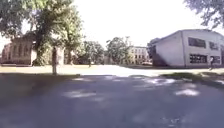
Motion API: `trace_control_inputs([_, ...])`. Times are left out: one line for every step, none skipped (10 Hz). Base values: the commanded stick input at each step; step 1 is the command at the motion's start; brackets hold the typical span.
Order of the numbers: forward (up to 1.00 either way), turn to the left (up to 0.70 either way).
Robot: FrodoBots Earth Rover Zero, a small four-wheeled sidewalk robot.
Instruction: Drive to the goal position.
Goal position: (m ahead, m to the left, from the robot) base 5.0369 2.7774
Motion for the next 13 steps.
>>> trace_control_inputs([0.70,0.00])
trace_control_inputs([0.70,-0.02])
trace_control_inputs([0.70,-0.07])
trace_control_inputs([0.70,-0.12])
trace_control_inputs([0.70,-0.11])
trace_control_inputs([0.70,-0.08])
trace_control_inputs([0.70,0.00])
trace_control_inputs([0.70,0.00])
trace_control_inputs([0.70,0.00])
trace_control_inputs([0.70,0.00])
trace_control_inputs([0.70,0.00])
trace_control_inputs([0.70,0.00])
trace_control_inputs([0.70,0.00])
